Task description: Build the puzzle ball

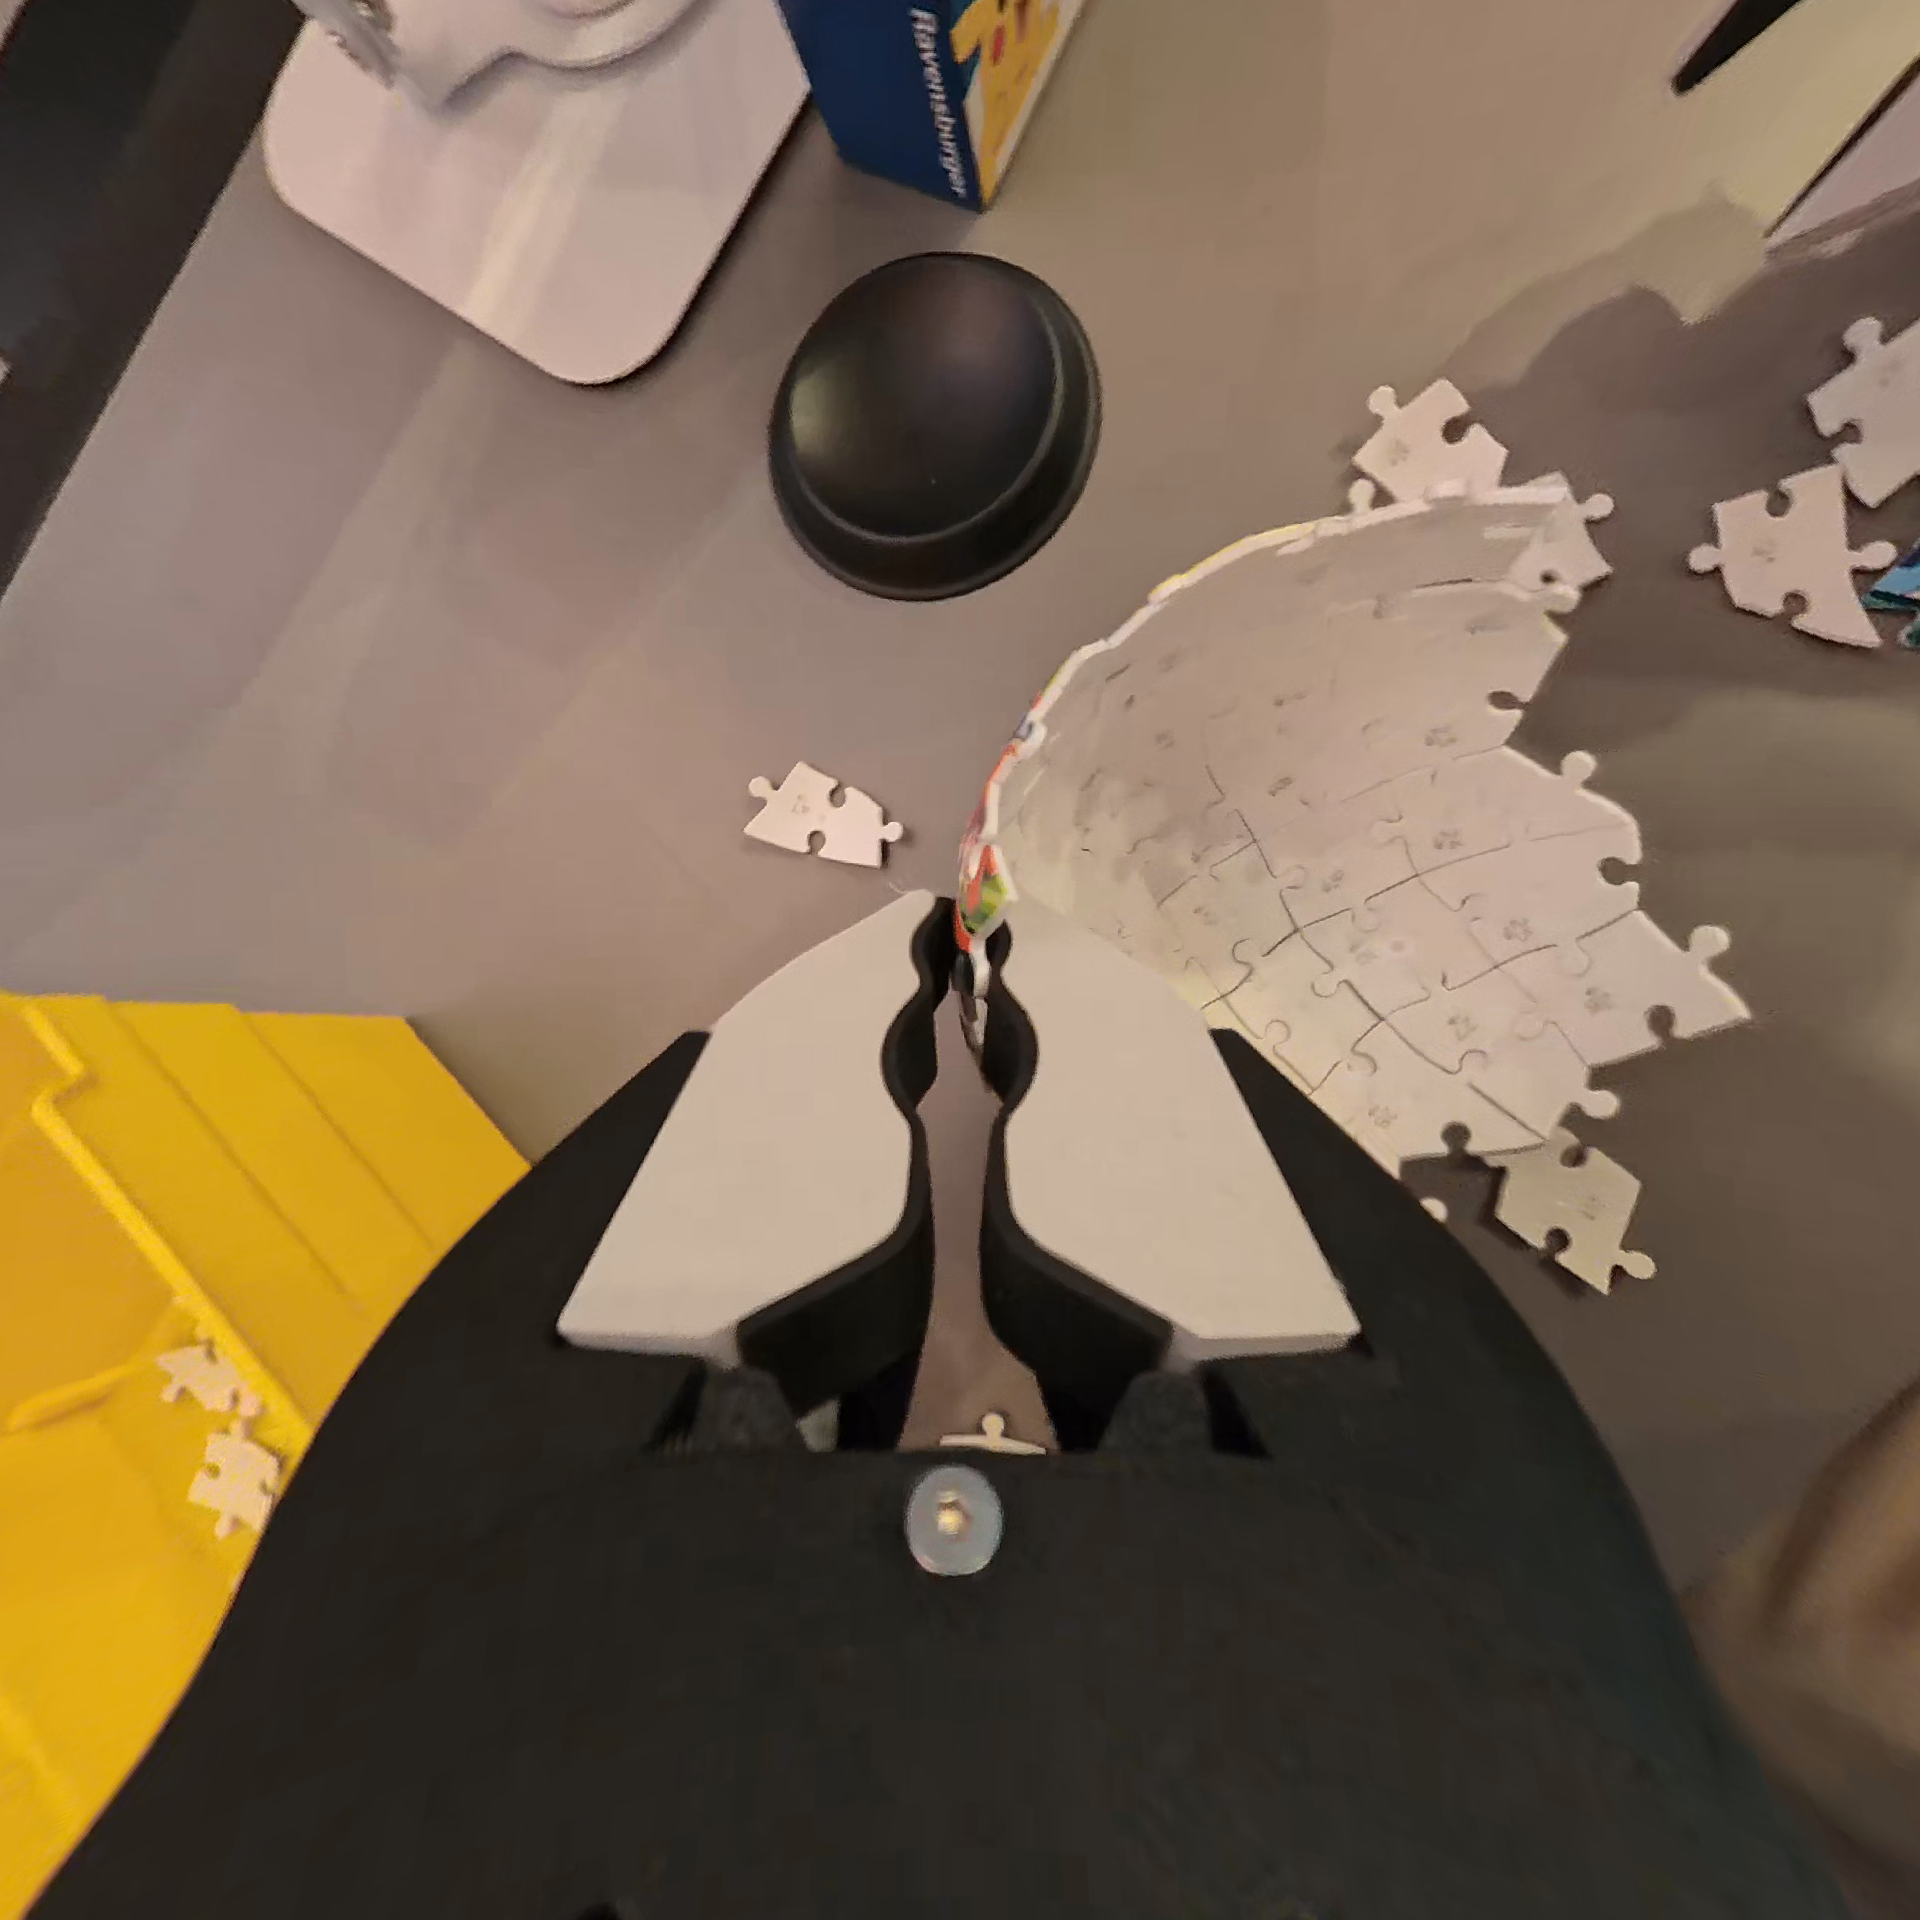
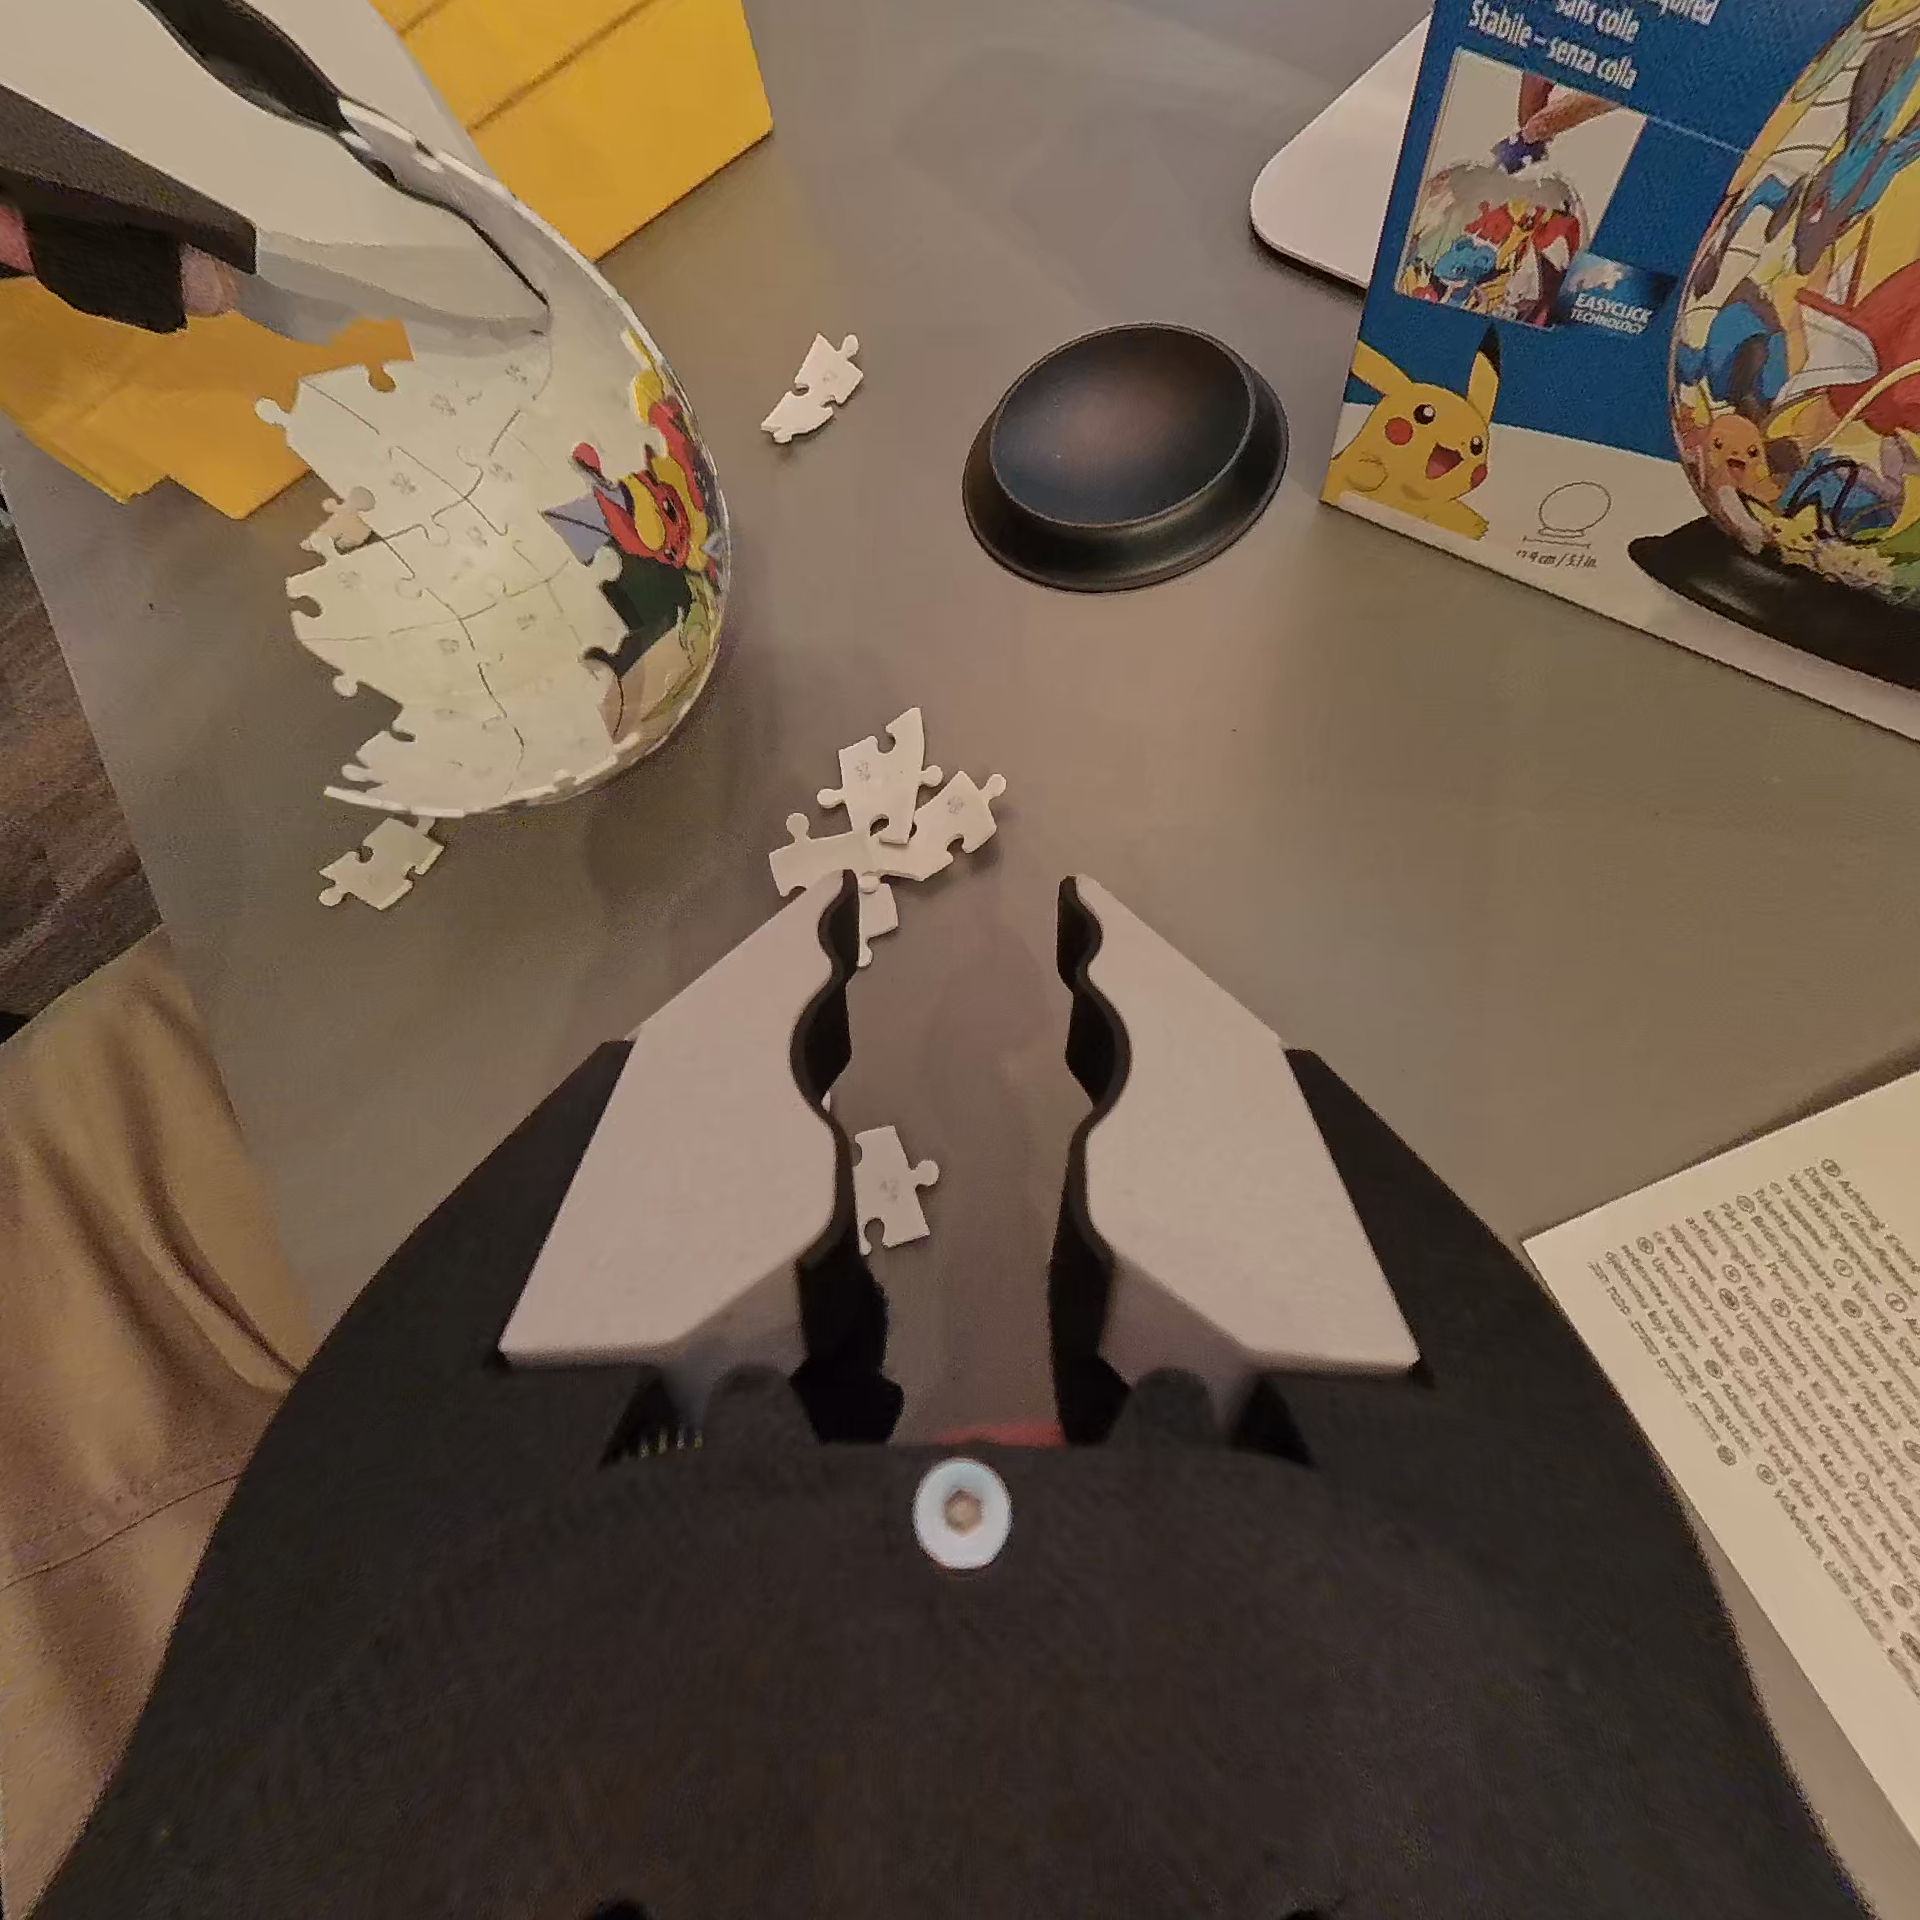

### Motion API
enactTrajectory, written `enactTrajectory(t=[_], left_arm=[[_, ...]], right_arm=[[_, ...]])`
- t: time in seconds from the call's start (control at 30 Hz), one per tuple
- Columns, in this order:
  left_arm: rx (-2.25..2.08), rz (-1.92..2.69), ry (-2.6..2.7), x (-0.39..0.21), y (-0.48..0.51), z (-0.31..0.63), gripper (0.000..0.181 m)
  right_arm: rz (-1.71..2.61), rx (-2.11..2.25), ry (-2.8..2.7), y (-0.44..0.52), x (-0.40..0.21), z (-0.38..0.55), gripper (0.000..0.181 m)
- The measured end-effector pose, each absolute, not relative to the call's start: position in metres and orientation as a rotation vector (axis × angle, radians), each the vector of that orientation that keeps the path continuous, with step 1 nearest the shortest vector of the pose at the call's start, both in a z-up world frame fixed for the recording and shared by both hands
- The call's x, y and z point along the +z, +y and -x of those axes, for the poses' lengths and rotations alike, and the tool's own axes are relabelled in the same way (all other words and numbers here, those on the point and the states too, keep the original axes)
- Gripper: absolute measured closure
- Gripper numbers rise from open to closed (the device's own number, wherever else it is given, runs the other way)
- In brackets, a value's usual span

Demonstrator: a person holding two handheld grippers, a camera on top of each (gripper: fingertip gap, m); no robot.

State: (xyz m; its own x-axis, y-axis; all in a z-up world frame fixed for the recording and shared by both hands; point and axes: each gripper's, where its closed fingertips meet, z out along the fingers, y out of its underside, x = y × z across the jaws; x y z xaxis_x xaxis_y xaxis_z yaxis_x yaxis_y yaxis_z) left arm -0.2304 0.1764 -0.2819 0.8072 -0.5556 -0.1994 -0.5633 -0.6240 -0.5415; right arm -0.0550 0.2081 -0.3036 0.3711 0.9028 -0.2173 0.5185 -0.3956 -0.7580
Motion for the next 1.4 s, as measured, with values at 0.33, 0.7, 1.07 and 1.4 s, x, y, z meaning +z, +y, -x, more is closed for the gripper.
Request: enactTrajectory(t=[0.33,0.7,1.07,1.4], left_arm=[[0.108,2.252,0.552,-0.247,0.180,0.257,0.178],[0.183,2.211,0.390,-0.240,0.177,0.276,0.178],[0.334,2.185,0.393,-0.239,0.177,0.275,0.178],[0.447,2.158,0.438,-0.235,0.175,0.278,0.178]], right_arm=[[2.007,0.820,-1.260,0.205,-0.298,0.059,0.144],[1.770,0.836,-1.645,0.123,-0.290,0.116,0.142],[1.791,0.736,-1.750,0.074,-0.340,0.156,0.137],[1.713,0.675,-1.783,0.065,-0.347,0.166,0.149]])
